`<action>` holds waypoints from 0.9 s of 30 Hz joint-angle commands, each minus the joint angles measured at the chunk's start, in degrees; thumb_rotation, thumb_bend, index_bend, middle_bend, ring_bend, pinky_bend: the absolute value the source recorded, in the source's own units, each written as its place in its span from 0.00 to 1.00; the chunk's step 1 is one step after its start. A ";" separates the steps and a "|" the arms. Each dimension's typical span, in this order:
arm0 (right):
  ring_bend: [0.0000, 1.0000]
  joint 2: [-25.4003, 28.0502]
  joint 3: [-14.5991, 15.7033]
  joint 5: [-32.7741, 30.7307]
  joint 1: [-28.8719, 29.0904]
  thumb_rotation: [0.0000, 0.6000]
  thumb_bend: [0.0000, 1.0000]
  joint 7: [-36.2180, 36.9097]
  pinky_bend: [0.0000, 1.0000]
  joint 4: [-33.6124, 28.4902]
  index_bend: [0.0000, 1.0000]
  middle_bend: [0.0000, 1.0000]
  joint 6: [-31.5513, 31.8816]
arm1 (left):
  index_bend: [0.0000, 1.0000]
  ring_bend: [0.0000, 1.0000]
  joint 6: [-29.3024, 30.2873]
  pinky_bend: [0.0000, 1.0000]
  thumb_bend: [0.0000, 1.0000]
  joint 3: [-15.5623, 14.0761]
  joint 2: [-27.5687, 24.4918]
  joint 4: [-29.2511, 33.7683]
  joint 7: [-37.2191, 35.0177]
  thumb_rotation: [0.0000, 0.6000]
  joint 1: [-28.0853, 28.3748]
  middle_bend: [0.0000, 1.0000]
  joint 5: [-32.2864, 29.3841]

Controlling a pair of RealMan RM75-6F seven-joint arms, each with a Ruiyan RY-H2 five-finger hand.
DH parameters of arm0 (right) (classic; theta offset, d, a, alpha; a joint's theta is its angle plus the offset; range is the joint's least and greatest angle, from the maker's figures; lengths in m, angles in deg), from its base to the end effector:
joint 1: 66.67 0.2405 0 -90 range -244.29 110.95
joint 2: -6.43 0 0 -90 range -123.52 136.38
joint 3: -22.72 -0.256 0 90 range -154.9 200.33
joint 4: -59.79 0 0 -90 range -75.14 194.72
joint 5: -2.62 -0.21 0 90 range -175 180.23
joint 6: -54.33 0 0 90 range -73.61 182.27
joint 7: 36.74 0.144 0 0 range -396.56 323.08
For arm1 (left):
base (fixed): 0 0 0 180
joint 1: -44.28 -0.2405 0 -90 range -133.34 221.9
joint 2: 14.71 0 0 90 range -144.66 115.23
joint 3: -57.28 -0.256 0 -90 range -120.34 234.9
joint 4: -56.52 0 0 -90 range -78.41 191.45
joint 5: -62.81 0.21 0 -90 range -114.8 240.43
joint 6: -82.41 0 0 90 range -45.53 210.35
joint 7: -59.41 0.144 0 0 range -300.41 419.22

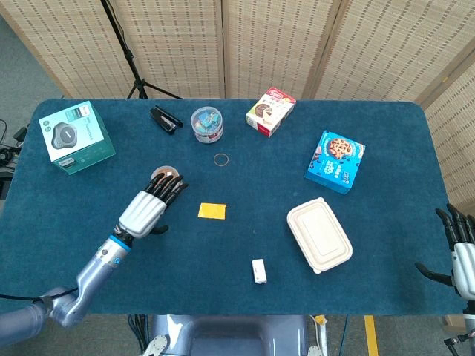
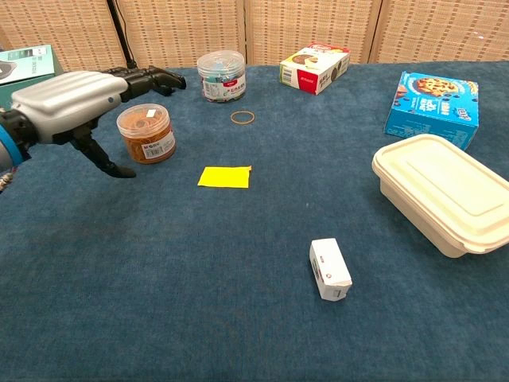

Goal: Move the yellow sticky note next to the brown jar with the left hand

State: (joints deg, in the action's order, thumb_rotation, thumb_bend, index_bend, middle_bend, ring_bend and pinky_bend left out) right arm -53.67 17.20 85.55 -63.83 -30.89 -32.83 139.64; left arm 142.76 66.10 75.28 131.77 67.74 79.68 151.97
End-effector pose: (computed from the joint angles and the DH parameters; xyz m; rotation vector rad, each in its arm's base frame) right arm -0.3234 -0.1794 0.1919 1.2741 -0.9295 0.9245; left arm -0.1728 0.3256 -0.0085 -1.9511 -0.6977 -1.0616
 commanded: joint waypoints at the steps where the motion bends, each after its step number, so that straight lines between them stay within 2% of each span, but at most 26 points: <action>1: 0.00 -0.09 -0.21 -0.84 0.23 1.00 0.00 0.38 0.00 0.51 0.00 0.00 -0.80 | 0.04 0.00 -2.74 0.00 0.00 0.83 3.42 -3.27 0.94 1.00 2.76 0.00 -1.61; 9: 0.00 -0.17 -0.85 -2.87 0.80 1.00 0.00 1.29 0.00 1.70 0.00 0.00 -2.67 | 0.15 0.00 -11.13 0.00 0.04 2.33 7.07 -5.03 3.97 1.00 8.64 0.00 -6.54; 13: 0.00 -0.29 -1.03 -3.81 1.18 1.00 0.00 1.28 0.00 2.21 0.00 0.00 -3.82 | 0.19 0.00 -14.65 0.00 0.08 4.47 8.24 -4.29 9.88 1.00 11.72 0.00 -11.11; 16: 0.00 -0.36 -1.19 -4.42 1.43 1.00 0.00 1.44 0.00 2.57 0.00 0.00 -4.55 | 0.26 0.00 -17.03 0.00 0.13 6.35 9.32 -4.10 14.80 1.00 14.20 0.00 -15.90; 20: 0.00 -0.44 -1.34 -5.05 1.57 1.00 0.00 1.67 0.00 3.00 0.00 0.00 -5.15 | 0.31 0.00 -18.14 0.00 0.16 7.67 10.70 -4.03 21.00 1.00 16.81 0.00 -22.01; 27: 0.00 -0.58 -1.32 -5.59 1.67 1.00 0.00 1.74 0.00 3.46 0.00 0.00 -5.85 | 0.32 0.00 -19.38 0.00 0.22 7.93 13.06 -5.91 25.70 1.00 20.14 0.00 -30.29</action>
State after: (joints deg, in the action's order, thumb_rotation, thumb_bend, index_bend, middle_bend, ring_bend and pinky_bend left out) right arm -54.25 15.88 79.96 -62.15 -29.14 -29.37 133.79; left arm 124.06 73.74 87.28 126.75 92.12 98.47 123.75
